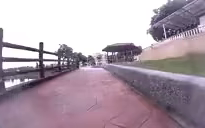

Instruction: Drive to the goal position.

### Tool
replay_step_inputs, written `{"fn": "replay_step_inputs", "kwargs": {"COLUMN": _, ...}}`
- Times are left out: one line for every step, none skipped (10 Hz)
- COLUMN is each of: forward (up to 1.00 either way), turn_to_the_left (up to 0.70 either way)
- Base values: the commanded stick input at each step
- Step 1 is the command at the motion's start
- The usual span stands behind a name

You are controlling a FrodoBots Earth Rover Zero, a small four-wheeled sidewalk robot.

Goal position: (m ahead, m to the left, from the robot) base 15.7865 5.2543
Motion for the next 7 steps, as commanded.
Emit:
{"fn": "replay_step_inputs", "kwargs": {"forward": 1.0, "turn_to_the_left": 0.37}}
{"fn": "replay_step_inputs", "kwargs": {"forward": 1.0, "turn_to_the_left": 0.05}}
{"fn": "replay_step_inputs", "kwargs": {"forward": 1.0, "turn_to_the_left": -0.01}}
{"fn": "replay_step_inputs", "kwargs": {"forward": 1.0, "turn_to_the_left": -0.01}}
{"fn": "replay_step_inputs", "kwargs": {"forward": 1.0, "turn_to_the_left": -0.01}}
{"fn": "replay_step_inputs", "kwargs": {"forward": 1.0, "turn_to_the_left": -0.01}}
{"fn": "replay_step_inputs", "kwargs": {"forward": 1.0, "turn_to_the_left": -0.01}}
